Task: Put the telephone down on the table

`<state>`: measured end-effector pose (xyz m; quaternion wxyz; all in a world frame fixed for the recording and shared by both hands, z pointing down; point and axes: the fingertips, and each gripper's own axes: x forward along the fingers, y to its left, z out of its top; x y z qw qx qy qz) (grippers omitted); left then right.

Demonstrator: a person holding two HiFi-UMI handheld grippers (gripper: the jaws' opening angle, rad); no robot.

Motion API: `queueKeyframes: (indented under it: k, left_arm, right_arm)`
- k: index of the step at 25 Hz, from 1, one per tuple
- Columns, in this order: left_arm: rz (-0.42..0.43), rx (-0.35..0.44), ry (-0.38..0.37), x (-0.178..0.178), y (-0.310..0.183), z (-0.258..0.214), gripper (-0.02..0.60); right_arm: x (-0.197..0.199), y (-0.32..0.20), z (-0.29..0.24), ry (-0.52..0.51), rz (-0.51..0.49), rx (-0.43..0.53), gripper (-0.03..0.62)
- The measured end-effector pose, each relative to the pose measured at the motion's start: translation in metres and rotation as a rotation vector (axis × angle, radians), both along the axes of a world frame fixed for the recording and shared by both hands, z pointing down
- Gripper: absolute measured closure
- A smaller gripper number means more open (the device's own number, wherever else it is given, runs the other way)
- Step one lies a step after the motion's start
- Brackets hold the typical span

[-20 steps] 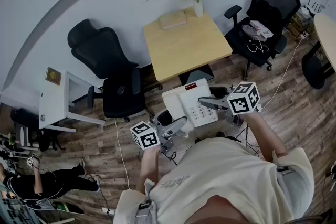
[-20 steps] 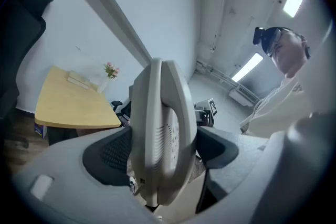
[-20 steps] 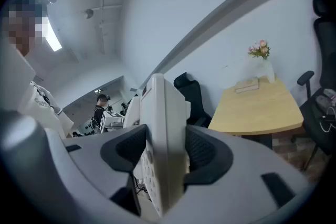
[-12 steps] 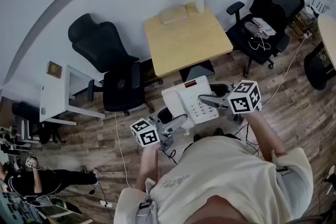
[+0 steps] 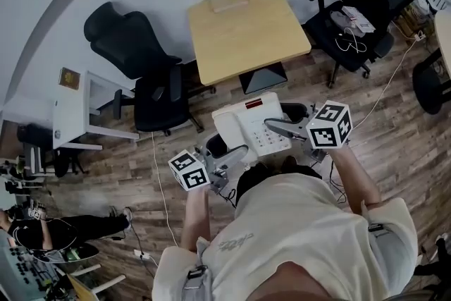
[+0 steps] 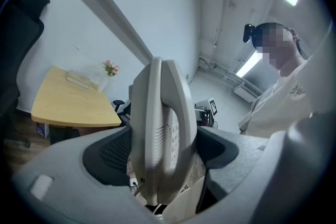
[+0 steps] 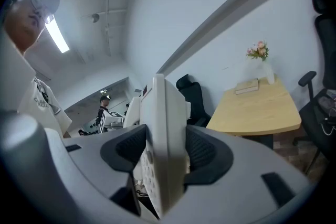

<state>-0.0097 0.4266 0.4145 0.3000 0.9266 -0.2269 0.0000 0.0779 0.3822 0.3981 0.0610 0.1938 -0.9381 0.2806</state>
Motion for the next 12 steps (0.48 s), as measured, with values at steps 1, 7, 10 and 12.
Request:
queueKeyframes:
  k: [1, 7, 10, 12]
  left_arm:
    - [-0.008, -0.011, 0.001, 0.01, 0.001, 0.004, 0.212]
    - [-0.044, -0.082, -0.002, 0.021, 0.005, 0.019, 0.212]
    - [-0.063, -0.095, -0.008, 0.013, -0.003, 0.024, 0.212]
    - [-0.069, -0.094, -0.007, 0.006, -0.009, 0.028, 0.212]
  right_arm:
    - [0.009, 0.0, 0.004, -0.002, -0.005, -0.006, 0.361]
    - [0.02, 0.001, 0.024, -0.03, -0.022, -0.075, 0.361]
    - [0.012, -0.01, 0.031, -0.036, -0.034, -0.091, 0.361]
    - [0.005, -0.016, 0.035, -0.034, -0.044, -0.098, 0.361]
